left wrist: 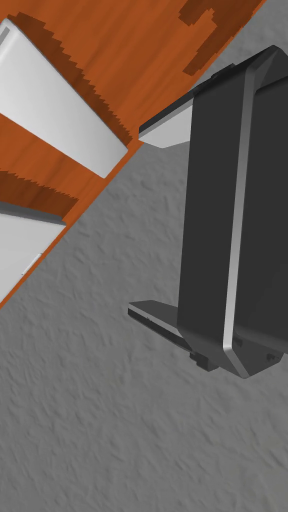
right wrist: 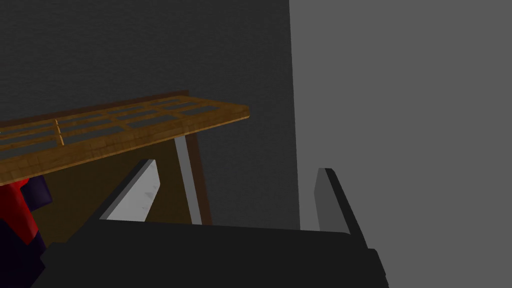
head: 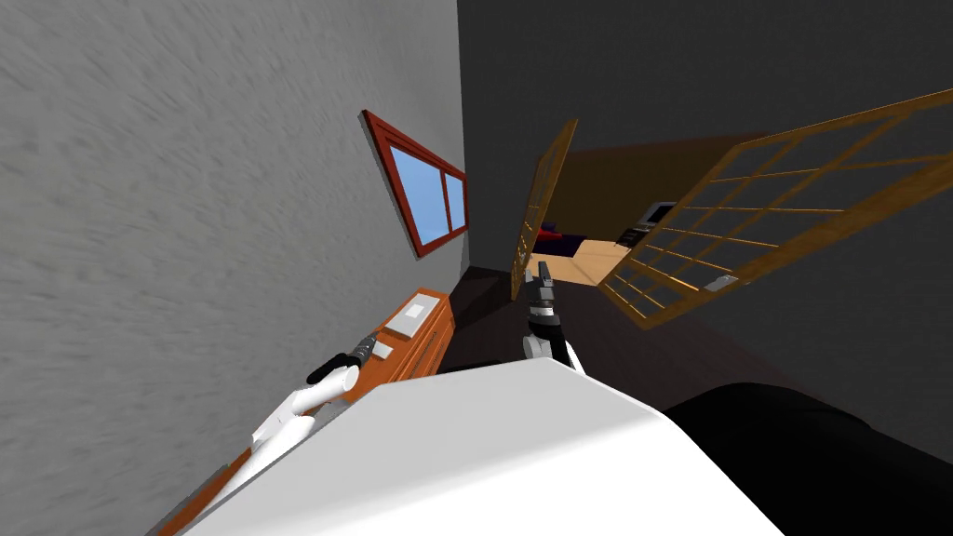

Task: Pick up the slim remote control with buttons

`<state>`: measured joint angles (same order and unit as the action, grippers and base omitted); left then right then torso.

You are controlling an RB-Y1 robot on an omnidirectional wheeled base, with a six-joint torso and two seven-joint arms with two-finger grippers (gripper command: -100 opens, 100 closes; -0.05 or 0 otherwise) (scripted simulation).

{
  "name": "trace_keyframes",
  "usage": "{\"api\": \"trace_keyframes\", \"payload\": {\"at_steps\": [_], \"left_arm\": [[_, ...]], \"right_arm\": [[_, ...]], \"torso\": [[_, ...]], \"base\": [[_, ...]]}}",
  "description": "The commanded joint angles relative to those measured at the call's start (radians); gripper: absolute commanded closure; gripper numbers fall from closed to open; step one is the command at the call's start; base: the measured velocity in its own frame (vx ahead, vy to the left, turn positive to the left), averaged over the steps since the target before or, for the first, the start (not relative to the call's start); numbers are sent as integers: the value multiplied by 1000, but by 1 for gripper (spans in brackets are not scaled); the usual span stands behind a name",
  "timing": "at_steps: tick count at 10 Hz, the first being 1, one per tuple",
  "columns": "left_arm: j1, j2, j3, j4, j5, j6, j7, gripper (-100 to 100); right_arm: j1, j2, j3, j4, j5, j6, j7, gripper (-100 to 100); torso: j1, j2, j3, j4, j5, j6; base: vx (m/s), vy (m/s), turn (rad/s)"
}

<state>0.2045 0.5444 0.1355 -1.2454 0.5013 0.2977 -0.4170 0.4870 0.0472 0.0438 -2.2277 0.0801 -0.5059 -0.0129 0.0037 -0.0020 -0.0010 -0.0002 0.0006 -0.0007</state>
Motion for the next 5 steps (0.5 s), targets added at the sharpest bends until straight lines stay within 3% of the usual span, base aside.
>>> {"api": "trace_keyframes", "payload": {"at_steps": [1, 2, 3, 5], "left_arm": [[3, 17, -2, 50, 28, 15, -16, -100], [3, 17, -2, 58, 28, 15, -16, -100], [-13, 33, 9, 85, 61, 60, -45, -100], [-13, 33, 9, 122, 61, 60, -45, -100]], "right_arm": [[0, 0, 0, 0, 0, 0, 0, 0], [0, 0, 0, 0, 0, 0, 0, 0], [0, 0, 0, 0, 0, 0, 0, 0], [0, 0, 0, 0, 0, 0, 0, 0]], "torso": [[0, 0, 0, 0, 0, 0], [0, 0, 0, 0, 0, -1], [-1, 1, 0, 0, 0, -1], [-1, 0, 0, 0, 0, -1]], "base": [[15, 30, -154], [6, 13, 30], [12, 15, -224], [10, 21, -95]]}}
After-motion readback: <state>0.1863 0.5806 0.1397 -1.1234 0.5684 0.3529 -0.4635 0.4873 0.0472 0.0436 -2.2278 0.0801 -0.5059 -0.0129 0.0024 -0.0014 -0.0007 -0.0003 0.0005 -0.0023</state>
